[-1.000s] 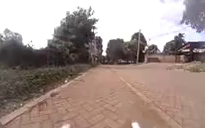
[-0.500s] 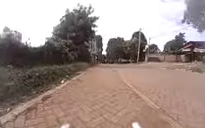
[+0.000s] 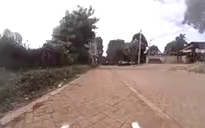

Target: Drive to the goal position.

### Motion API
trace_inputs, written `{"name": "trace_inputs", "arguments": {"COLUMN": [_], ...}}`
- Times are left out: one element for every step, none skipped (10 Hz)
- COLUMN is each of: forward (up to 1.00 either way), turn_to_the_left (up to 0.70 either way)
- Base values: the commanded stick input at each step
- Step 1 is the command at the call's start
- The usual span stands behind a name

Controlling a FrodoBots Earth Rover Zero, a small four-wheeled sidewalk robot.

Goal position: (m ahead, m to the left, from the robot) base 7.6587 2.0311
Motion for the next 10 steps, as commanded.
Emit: {"name": "trace_inputs", "arguments": {"forward": [0.5,0.5,0.5,0.5,0.5,0.5,0.5,0.5,0.5,0.5], "turn_to_the_left": [0.0,0.0,0.0,0.0,0.0,0.0,0.0,0.0,0.0,0.0]}}
